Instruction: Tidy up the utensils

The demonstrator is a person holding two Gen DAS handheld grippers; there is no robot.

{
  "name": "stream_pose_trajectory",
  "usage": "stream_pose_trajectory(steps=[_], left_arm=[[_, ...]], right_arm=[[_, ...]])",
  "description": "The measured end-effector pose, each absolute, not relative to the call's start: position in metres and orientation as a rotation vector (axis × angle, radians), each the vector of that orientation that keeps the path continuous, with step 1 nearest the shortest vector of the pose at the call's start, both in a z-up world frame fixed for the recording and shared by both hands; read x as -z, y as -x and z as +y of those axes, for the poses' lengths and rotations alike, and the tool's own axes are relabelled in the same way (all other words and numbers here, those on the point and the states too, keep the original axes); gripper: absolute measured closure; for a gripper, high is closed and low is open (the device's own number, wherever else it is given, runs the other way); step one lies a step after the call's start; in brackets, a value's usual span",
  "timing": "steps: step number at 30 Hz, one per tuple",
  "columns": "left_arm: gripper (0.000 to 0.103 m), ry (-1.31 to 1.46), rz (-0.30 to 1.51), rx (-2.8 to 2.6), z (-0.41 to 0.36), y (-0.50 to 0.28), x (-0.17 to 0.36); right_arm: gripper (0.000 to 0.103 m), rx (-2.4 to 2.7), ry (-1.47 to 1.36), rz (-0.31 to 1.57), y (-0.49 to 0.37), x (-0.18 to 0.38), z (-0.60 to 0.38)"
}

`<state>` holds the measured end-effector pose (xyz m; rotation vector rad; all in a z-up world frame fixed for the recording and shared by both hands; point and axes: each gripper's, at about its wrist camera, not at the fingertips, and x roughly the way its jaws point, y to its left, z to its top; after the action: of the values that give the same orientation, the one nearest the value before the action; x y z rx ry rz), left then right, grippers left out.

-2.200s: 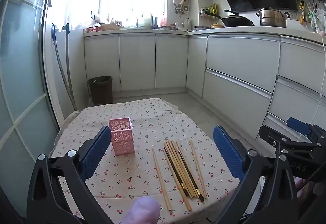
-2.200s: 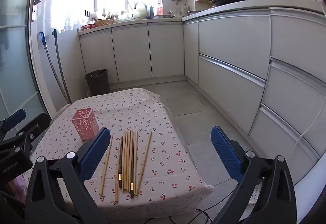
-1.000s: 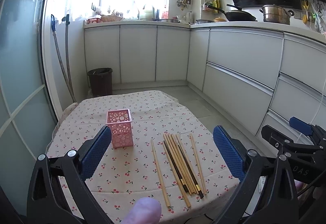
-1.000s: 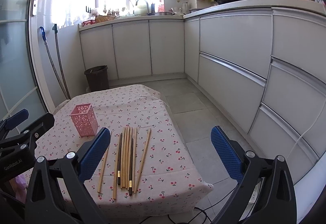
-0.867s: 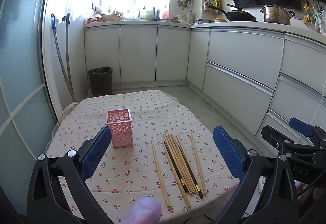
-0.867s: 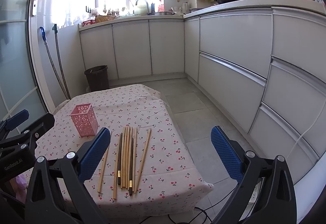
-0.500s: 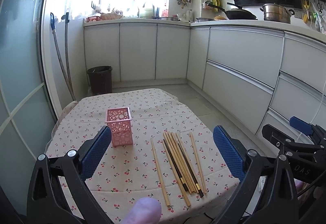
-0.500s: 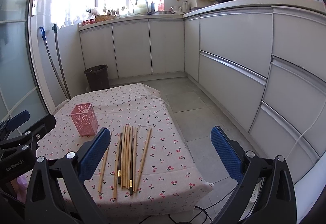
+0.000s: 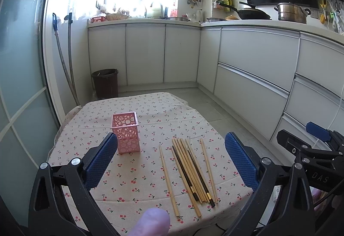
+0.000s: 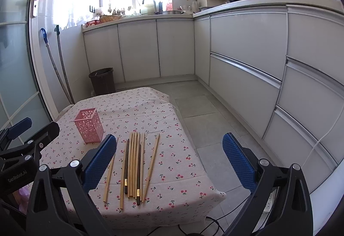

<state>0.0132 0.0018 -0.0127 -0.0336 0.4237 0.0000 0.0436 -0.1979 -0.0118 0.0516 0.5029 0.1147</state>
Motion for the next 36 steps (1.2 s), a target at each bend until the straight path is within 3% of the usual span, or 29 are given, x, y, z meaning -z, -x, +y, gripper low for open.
stream_pose_trajectory(steps=[36], left_arm=[[0.007,0.034,0.454,-0.008,0.0035,-0.0179,0.0181]], right_arm=[[0.007,-0.118,-0.051,0.508,-0.0421,0.0126,-0.1988]])
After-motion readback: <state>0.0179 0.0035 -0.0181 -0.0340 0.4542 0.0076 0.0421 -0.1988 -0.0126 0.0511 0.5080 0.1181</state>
